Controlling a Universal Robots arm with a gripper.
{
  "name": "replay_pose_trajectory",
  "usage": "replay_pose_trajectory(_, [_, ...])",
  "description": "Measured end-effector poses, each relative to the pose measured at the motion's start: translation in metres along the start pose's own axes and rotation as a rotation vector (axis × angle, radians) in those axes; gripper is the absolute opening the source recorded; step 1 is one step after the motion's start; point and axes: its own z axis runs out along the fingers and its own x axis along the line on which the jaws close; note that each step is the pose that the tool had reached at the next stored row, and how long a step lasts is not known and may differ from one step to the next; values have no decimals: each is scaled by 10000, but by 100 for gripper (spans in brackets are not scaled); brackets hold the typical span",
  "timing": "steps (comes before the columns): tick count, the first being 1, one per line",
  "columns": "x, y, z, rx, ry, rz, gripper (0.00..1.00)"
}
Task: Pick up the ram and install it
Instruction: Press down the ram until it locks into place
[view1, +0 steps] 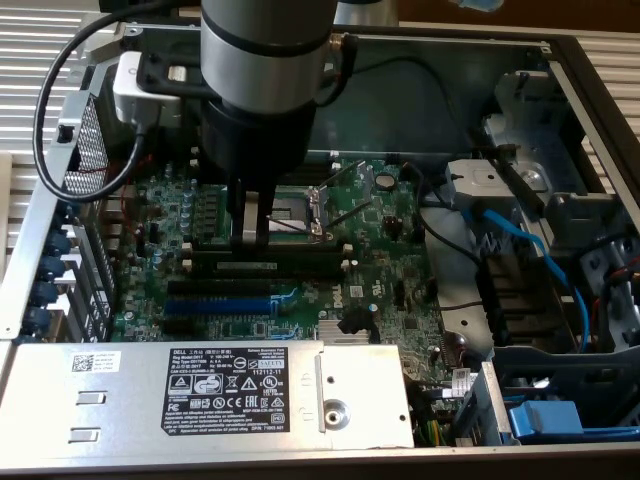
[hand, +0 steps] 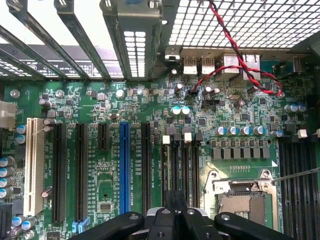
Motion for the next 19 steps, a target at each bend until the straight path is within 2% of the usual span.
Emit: replay_pose_trajectory(19, [7,-3,32,-3,5,-1,10])
